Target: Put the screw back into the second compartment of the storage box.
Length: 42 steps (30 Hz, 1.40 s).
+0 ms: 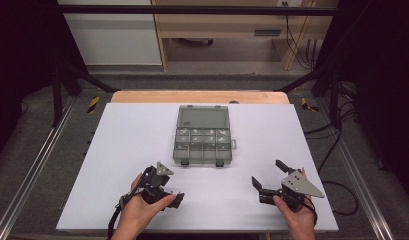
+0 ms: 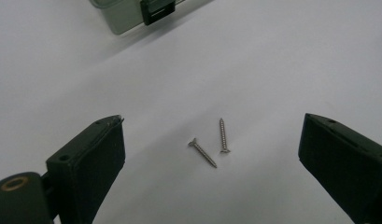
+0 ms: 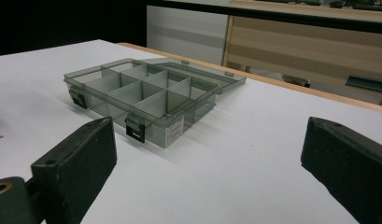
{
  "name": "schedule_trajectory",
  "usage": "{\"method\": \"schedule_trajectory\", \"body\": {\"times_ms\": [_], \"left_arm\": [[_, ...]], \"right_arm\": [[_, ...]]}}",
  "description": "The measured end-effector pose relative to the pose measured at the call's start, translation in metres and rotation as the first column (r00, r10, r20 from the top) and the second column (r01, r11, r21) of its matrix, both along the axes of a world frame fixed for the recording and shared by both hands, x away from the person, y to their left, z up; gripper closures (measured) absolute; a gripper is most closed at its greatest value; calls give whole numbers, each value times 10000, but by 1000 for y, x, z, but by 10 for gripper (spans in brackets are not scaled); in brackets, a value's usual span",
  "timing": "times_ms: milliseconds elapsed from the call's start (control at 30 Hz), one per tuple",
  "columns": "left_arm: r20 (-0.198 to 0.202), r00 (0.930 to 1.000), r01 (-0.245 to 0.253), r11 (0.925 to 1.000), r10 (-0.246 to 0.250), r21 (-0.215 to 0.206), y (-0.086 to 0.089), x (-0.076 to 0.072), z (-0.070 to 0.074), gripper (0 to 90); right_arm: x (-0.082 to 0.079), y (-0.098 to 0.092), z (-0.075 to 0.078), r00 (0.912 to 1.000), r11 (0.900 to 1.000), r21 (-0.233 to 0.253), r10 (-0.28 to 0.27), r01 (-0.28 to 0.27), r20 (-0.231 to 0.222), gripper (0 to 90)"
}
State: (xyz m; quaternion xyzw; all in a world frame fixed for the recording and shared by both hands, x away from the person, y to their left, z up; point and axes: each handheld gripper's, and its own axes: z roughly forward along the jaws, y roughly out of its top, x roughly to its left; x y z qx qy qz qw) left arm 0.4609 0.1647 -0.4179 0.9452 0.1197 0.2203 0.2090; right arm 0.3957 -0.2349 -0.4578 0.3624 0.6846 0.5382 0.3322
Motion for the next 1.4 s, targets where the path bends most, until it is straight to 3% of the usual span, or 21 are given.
{"method": "schedule_trajectory", "body": {"times_ms": [300,567,700,1000,1400], "left_arm": [[-55,9999,128,9991,-126,398,1,8,-9,196],[-151,9998,132,9991,-126,398,1,9,-7,390],[-360,9986,394,9980,-376,497,0,14,-11,483],[-651,9964,583,9964,-543,616,-1,21,-17,599],[-749,9947,752,9951,-704,635,-3,23,-20,707]], "right_arm": [[0,0,0,10000,10000,1,5,-5,-34,37],[0,1,0,10000,10000,16,26,-26,-52,38],[0,0,0,10000,10000,-14,34,-34,-49,37],[0,1,0,10000,10000,-32,58,-58,-69,38],[1,1,-1,10000,10000,-35,72,-72,-62,37]]}}
